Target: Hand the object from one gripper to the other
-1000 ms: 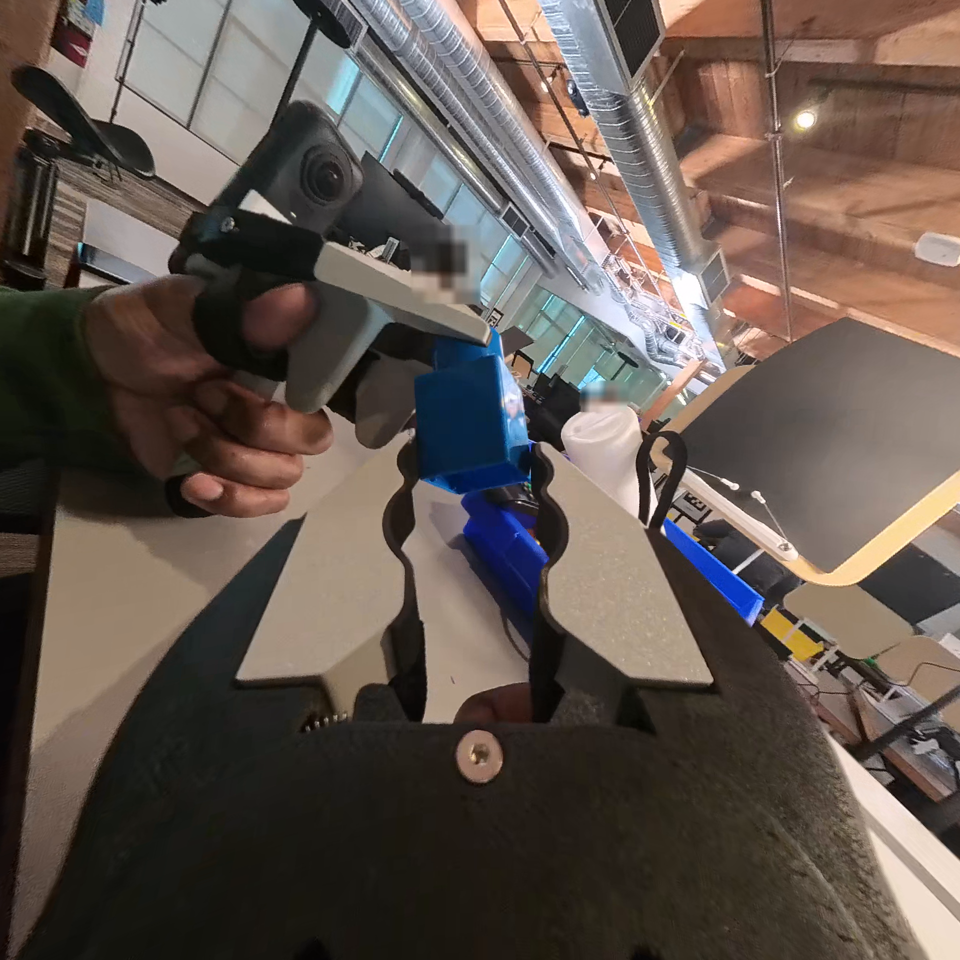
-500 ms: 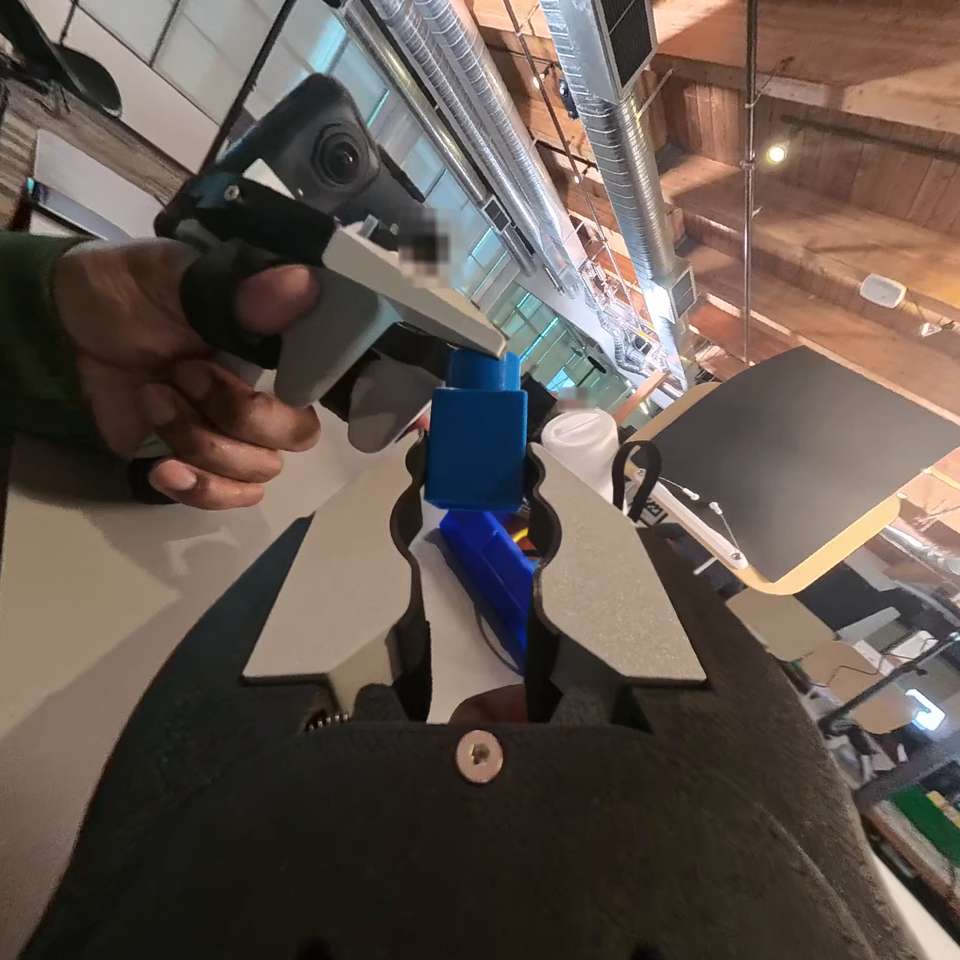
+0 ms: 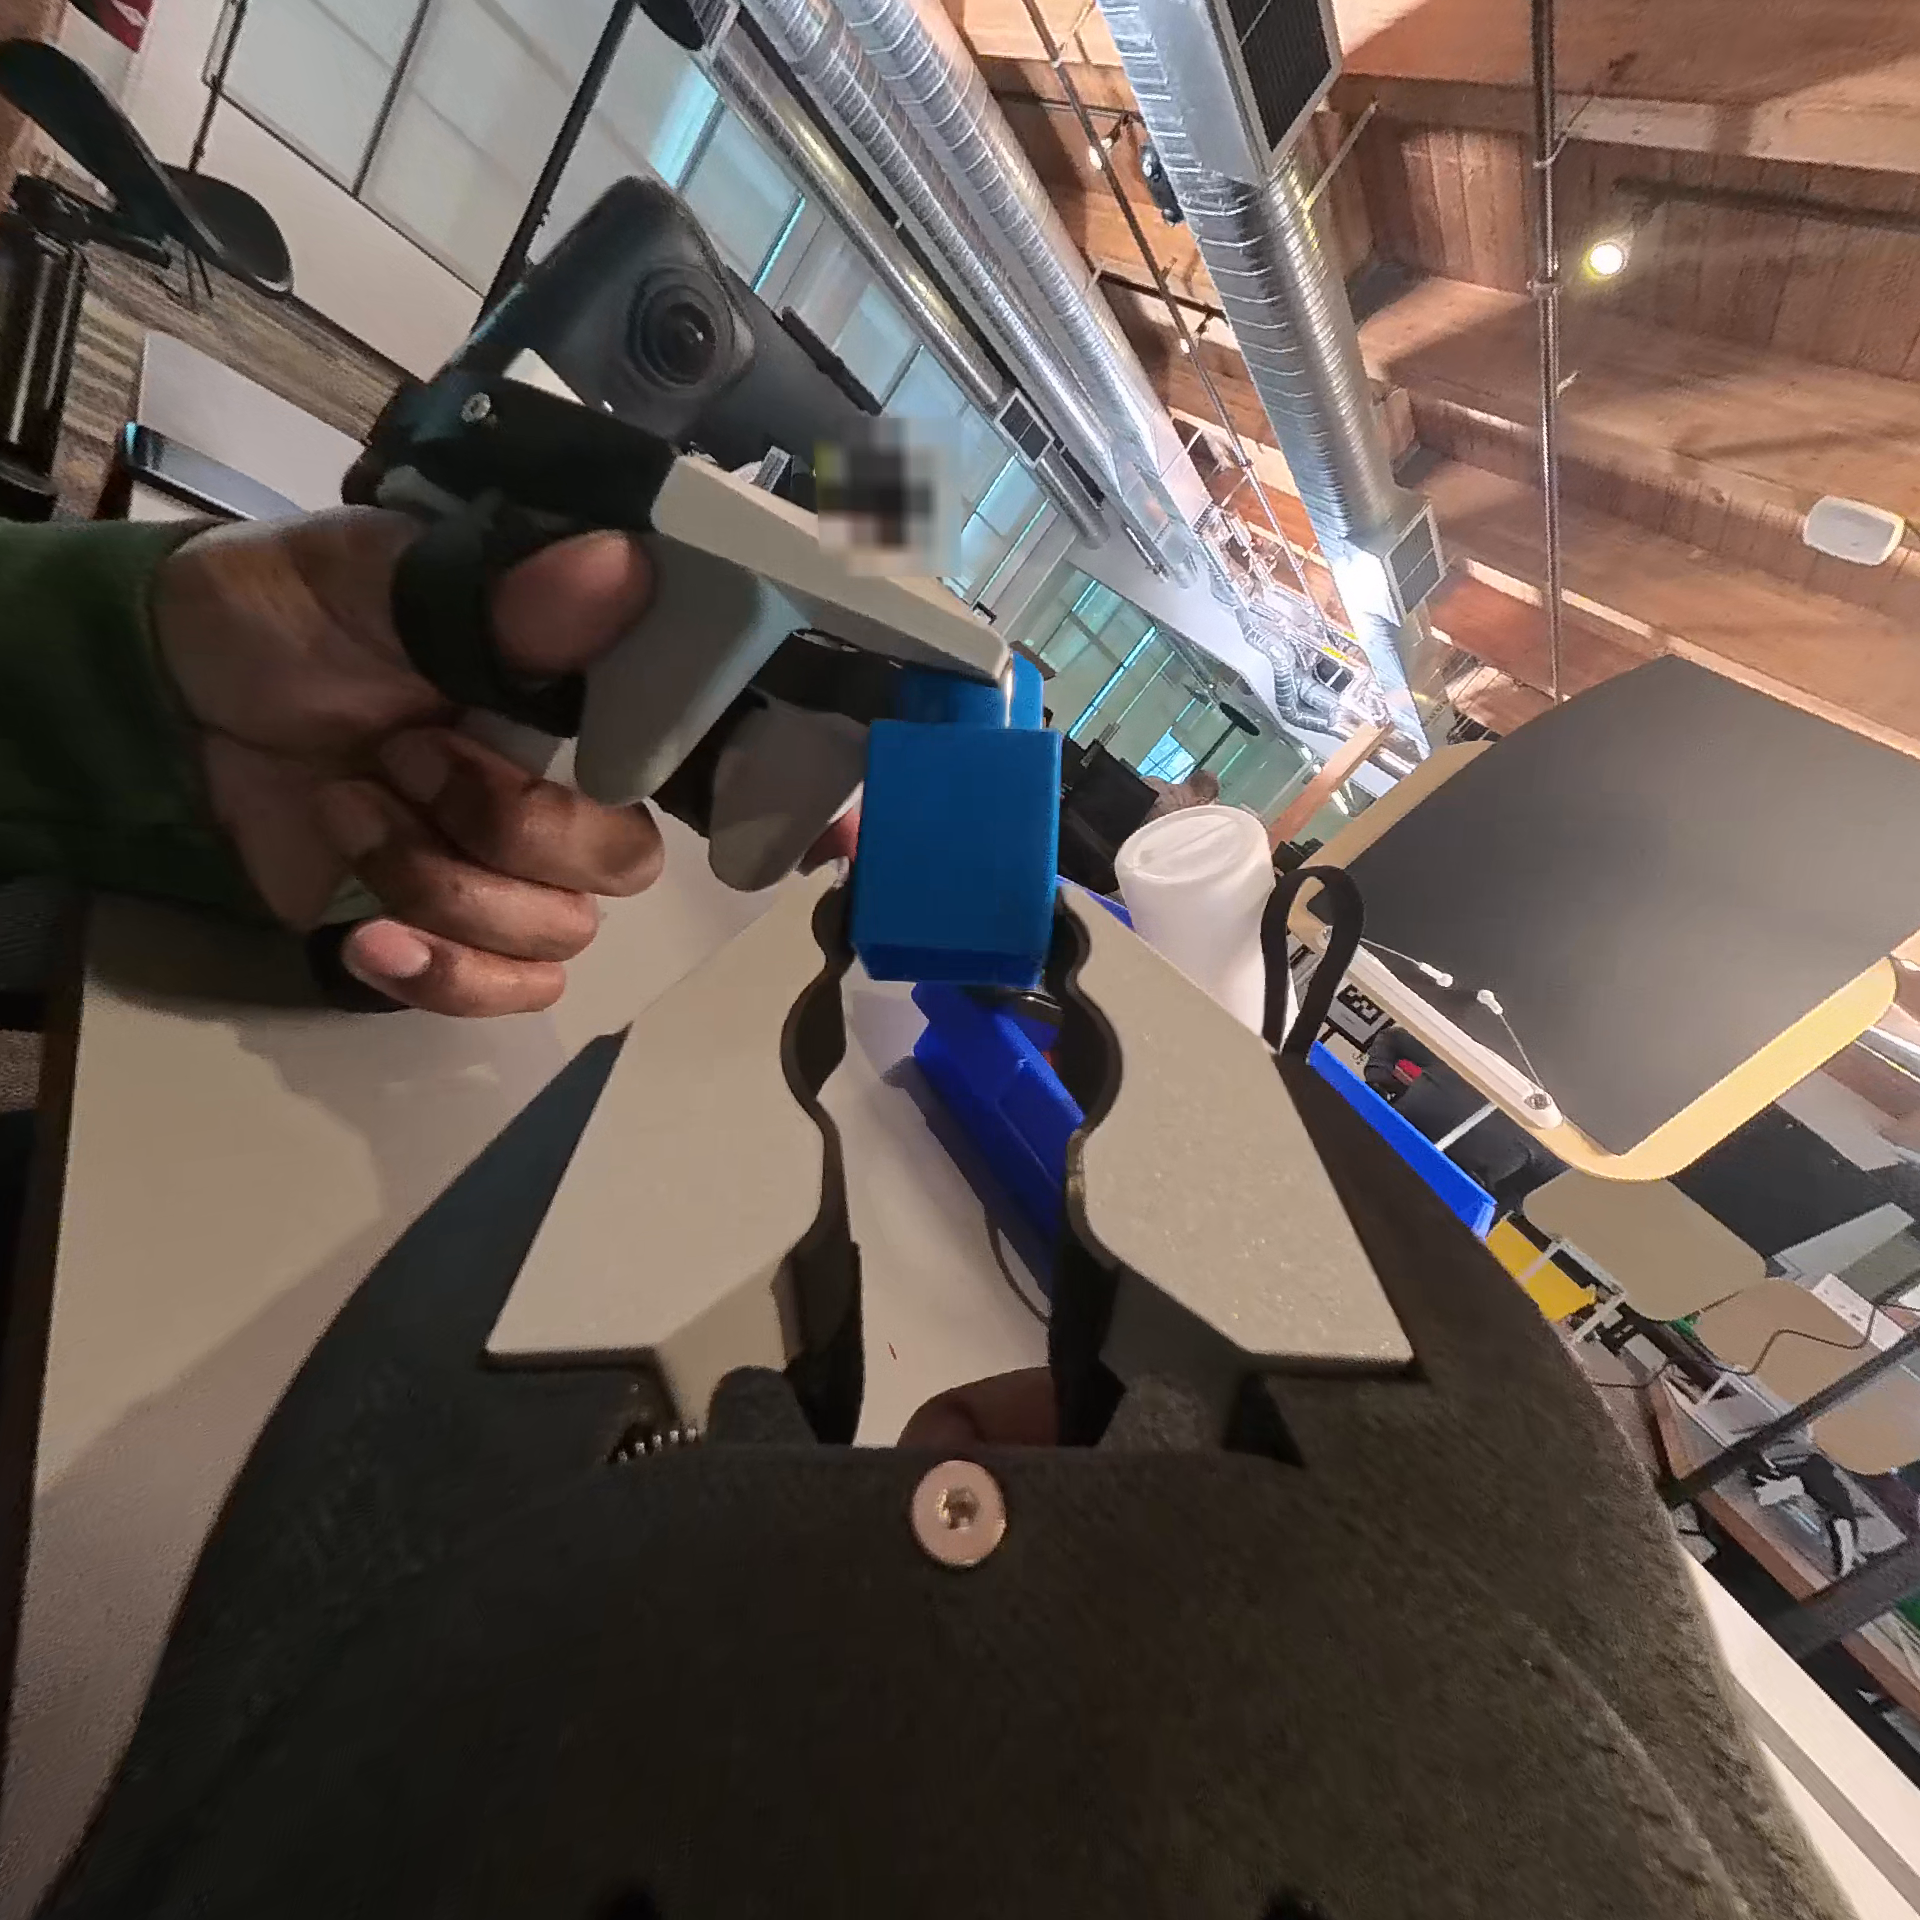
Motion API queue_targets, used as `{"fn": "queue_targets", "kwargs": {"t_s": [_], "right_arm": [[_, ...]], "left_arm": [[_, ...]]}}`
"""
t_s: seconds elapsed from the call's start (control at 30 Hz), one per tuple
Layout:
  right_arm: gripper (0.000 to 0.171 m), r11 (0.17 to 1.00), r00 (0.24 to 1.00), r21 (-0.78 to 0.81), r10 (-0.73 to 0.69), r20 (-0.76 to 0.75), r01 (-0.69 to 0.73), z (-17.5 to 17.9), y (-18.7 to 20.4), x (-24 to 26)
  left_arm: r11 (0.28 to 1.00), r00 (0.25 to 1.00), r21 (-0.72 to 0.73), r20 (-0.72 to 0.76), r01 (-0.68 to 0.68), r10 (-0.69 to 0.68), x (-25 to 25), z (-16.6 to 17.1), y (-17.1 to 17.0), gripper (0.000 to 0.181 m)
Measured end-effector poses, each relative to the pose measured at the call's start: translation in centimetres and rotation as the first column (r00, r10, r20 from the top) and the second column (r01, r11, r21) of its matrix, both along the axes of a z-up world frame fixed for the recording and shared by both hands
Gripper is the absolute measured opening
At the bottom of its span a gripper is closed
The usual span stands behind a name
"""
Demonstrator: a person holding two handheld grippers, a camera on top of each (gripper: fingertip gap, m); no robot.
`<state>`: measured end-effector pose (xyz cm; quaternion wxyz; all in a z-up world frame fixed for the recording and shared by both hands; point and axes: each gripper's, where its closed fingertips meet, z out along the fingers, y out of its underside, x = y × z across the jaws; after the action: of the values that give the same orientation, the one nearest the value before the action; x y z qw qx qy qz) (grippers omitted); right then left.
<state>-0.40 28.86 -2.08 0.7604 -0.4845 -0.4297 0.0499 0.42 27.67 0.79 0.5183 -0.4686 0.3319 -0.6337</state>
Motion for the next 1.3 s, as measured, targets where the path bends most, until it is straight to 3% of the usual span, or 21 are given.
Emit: {"fn": "queue_targets", "kwargs": {"t_s": [0.2, 0.33, 0.63, 1.03, 1.3], "right_arm": [[0.036, 0.993, 0.996, -0.091, 0.066, -0.056, -0.071, -0.1, -0.2, -0.1], [0.037, 0.985, 0.992, -0.132, 0.104, -0.077, -0.113, -0.2, -0.4, -0.3], [0.042, 0.998, 0.999, 0.05, -0.024, 0.022, 0.023, 0.2, -0.1, -0.2], [0.04, 0.983, 0.991, -0.146, 0.104, -0.081, -0.115, -0.3, -0.2, -0.4], [0.055, 0.973, 0.987, 0.193, -0.142, 0.075, 0.126, 0.8, 0.2, 0.1]], "left_arm": [[1.0, 1.0, -0.009, 0.003, 0.008, -0.008, 0.1, 0.0, -0.1, 0.036], [1.0, 1.0, 0.014, -0.016, 0.003, -0.003, 0.2, -0.2, -0.2, 0.03], [1.0, 1.0, -0.026, 0.009, 0.0, 0.0, -0.2, 0.0, 0.3, 0.03], [1.0, 1.0, -0.018, -0.007, 0.012, -0.012, 0.1, -0.2, 0.0, 0.03], [0.997, 0.999, -0.07, 0.033, -0.026, 0.028, -0.6, 0.2, 1.2, 0.03]]}}
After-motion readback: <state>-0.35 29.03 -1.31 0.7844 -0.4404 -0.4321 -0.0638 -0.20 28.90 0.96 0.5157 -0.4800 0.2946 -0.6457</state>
